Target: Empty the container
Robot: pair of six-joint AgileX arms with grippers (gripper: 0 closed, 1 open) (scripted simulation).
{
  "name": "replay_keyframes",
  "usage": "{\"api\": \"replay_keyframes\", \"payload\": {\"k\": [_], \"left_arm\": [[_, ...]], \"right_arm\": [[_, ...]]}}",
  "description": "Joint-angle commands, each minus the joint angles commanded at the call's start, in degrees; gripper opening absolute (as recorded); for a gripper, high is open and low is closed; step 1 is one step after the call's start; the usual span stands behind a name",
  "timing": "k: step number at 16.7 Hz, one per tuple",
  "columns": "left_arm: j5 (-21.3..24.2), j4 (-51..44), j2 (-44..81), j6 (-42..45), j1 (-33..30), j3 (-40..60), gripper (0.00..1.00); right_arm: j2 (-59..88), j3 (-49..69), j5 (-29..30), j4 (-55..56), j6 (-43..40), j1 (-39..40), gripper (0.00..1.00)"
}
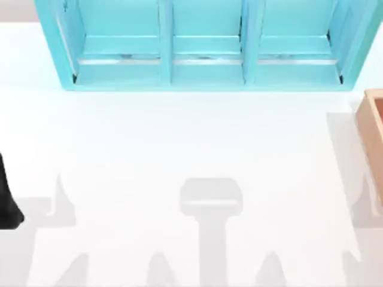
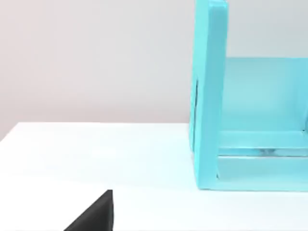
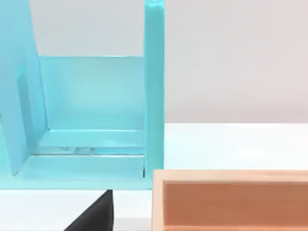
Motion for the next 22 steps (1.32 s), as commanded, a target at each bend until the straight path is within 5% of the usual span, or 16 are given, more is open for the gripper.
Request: {"api": "replay_keyframes", "payload": {"k": [8, 22], "left_arm": [[0.0, 0.0, 0.0, 0.0, 0.0, 0.0, 1.00], [0.0, 0.0, 0.0, 0.0, 0.0, 0.0, 1.00]], "right_arm": [[12.8, 12.1, 0.0, -12.1, -4.3, -4.6, 1.00], [83.4, 64.3, 0.1, -64.6, -18.7, -19.1, 1.00]]}}
